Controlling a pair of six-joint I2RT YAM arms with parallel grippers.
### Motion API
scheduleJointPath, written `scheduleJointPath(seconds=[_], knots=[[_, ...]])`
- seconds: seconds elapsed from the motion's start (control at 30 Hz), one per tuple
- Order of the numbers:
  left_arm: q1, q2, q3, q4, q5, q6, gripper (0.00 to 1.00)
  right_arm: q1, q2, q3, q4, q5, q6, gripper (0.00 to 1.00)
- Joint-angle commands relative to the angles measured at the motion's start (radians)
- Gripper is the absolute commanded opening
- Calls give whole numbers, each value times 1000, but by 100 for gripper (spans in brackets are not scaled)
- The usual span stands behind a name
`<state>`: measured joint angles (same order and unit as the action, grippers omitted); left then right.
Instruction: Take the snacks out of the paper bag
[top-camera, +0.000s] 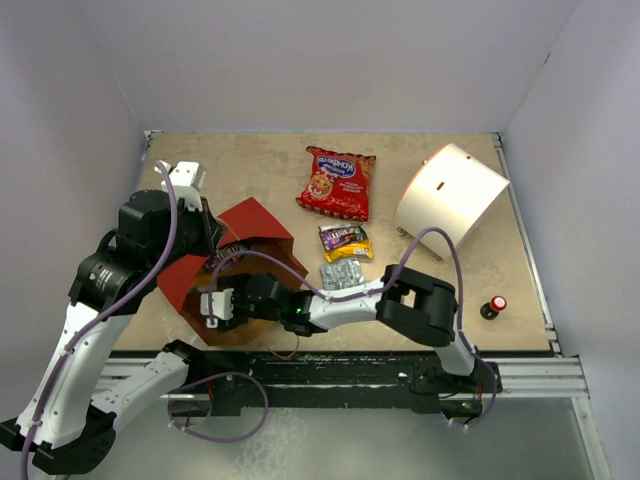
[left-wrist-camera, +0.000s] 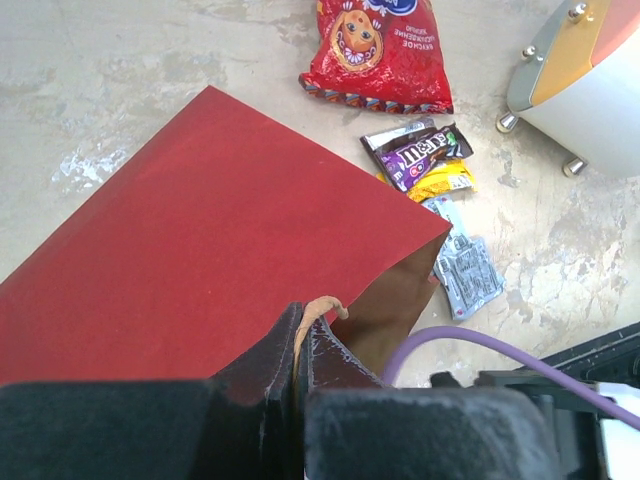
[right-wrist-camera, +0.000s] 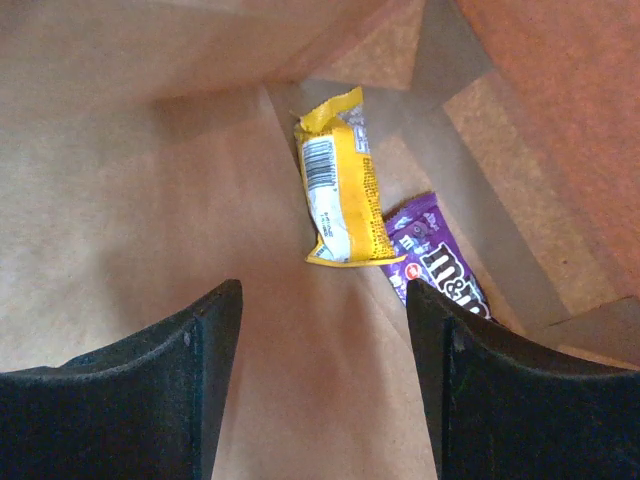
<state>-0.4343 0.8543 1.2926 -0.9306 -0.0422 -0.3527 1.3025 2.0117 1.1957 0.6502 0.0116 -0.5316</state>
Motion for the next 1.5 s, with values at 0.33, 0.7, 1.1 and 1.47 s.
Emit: scheduleJointPath(seconds=[0.33,0.7,1.1,1.47], knots=[[-1,15,87,-64,33,-48,0,2,194,195,132,57,-83,73],[-1,21,104,-74,134,-74,0,-41,307,299,115,94,-102,75],[-1,-9,106,-97,167,-97,0,-79,426,453,74,62,-143,64],[-1,-64,77,-161,50,-153,0,-85,383,453,20,72,-146,29]])
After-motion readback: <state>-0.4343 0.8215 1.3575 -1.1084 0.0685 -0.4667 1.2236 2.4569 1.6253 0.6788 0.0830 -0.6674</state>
